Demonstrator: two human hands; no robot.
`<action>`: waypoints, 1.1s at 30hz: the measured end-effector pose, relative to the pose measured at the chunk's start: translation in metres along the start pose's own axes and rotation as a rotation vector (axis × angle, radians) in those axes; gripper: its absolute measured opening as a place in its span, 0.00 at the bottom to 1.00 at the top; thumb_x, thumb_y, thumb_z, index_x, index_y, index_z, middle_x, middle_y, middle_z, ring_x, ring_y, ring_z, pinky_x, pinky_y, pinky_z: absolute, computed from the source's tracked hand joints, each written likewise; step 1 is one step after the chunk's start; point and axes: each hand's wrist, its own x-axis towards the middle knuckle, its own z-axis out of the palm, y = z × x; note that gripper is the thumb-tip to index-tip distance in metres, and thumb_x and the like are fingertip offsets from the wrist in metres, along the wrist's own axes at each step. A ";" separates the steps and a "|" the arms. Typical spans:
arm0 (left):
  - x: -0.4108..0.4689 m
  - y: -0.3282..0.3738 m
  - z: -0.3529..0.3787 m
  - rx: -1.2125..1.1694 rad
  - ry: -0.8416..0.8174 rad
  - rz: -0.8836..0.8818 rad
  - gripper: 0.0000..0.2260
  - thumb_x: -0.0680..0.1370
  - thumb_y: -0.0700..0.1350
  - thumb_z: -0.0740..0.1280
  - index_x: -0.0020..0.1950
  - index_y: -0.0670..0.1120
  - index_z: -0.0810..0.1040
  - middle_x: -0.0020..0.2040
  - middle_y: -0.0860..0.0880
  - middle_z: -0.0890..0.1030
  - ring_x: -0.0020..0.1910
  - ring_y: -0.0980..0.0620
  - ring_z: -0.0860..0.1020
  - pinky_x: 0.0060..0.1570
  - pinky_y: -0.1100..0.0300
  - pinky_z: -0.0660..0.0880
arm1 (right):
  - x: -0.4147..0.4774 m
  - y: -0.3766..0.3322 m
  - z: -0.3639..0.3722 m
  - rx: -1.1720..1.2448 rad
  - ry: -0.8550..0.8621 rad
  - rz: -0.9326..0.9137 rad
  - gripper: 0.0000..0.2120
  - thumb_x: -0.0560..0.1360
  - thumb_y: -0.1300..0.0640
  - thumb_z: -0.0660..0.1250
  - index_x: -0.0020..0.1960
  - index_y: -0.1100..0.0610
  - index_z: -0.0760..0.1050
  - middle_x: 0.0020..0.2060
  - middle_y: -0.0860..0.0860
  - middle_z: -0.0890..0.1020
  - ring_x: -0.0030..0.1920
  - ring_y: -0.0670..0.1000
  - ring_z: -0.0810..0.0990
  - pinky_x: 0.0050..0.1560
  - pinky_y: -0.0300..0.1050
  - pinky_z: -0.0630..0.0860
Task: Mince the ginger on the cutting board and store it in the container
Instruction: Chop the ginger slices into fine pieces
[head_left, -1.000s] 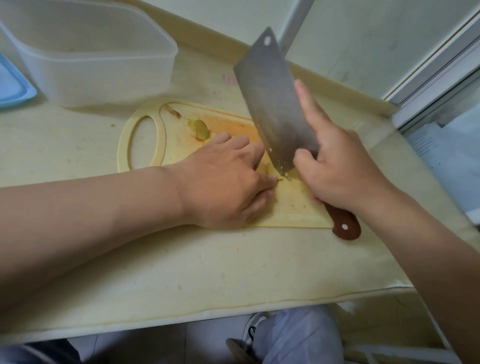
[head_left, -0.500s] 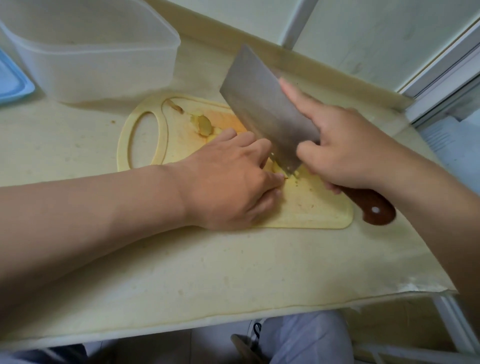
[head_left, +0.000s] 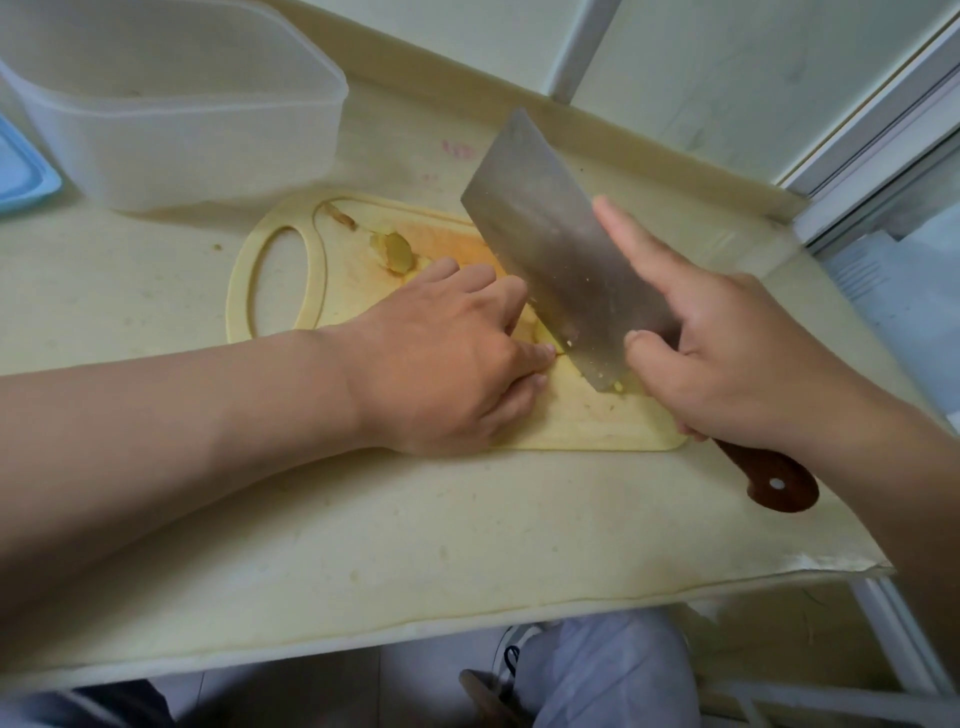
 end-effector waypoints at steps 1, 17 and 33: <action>0.000 0.000 0.000 -0.004 0.005 0.002 0.26 0.81 0.57 0.48 0.61 0.50 0.83 0.42 0.45 0.72 0.39 0.47 0.65 0.41 0.54 0.59 | 0.002 -0.001 0.001 -0.010 0.005 -0.019 0.43 0.78 0.63 0.60 0.80 0.28 0.48 0.26 0.55 0.80 0.25 0.53 0.78 0.35 0.52 0.79; 0.000 0.001 -0.001 0.004 0.006 0.006 0.25 0.81 0.57 0.50 0.60 0.49 0.84 0.41 0.44 0.72 0.38 0.44 0.70 0.40 0.54 0.60 | 0.066 -0.035 0.001 -0.030 -0.083 0.010 0.44 0.76 0.65 0.59 0.83 0.36 0.47 0.32 0.39 0.68 0.20 0.50 0.79 0.26 0.46 0.79; -0.001 0.001 0.000 0.011 0.008 -0.012 0.25 0.80 0.57 0.48 0.60 0.52 0.83 0.41 0.45 0.72 0.38 0.46 0.67 0.40 0.54 0.60 | -0.002 0.006 0.003 0.071 0.025 0.024 0.44 0.78 0.62 0.61 0.77 0.22 0.47 0.27 0.59 0.80 0.25 0.57 0.78 0.35 0.53 0.80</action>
